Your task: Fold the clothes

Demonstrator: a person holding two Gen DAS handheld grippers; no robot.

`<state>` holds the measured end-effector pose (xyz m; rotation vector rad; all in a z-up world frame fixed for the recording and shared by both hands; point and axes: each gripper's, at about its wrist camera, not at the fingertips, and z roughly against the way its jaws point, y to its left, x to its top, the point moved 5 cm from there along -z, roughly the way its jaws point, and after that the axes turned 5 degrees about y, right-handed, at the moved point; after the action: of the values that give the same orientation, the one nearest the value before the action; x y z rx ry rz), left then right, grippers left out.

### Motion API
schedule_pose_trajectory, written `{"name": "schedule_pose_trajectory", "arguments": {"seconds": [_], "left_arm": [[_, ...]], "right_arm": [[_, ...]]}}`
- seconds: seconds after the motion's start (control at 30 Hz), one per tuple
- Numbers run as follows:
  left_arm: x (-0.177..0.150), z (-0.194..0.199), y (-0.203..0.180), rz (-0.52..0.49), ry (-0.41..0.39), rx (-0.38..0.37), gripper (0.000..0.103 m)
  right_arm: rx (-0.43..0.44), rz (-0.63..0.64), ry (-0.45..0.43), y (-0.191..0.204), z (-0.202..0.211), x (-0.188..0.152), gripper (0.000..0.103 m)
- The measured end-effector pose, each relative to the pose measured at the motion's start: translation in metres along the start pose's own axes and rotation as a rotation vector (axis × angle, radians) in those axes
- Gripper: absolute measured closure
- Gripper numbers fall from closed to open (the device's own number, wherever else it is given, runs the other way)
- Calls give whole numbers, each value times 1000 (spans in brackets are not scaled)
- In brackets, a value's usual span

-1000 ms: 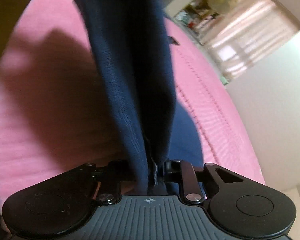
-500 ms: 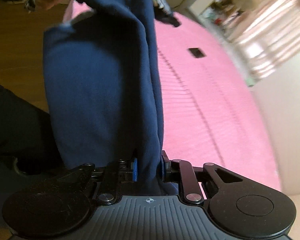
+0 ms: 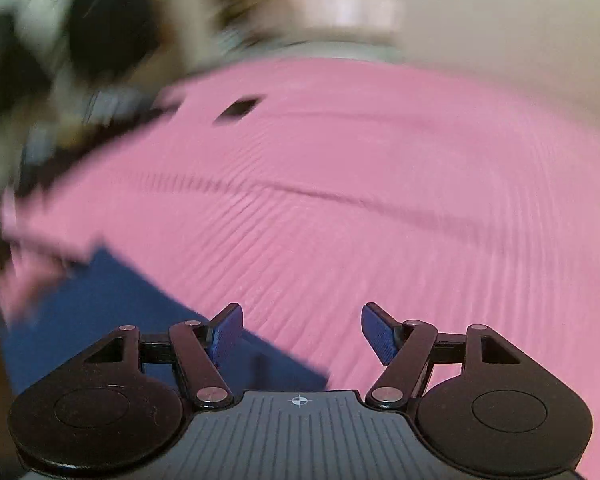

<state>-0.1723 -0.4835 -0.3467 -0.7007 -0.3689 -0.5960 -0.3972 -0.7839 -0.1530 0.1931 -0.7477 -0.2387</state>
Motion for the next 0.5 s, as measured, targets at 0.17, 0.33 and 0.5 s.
{"name": "schedule_pose_trajectory", "arguments": {"seconds": [0.17,0.33,0.5], "left_arm": [[19,1,36,19,-9,121,95],[21,24,3,-138,-53,164,95],[13,0,-64,-366,26,69,94]], "right_arm": [[150,-364,-52,-17,2,-48,34],[102,-361,-67,-15,-5,-61,34],[87,-335,-166,10,9,-55,34]]}}
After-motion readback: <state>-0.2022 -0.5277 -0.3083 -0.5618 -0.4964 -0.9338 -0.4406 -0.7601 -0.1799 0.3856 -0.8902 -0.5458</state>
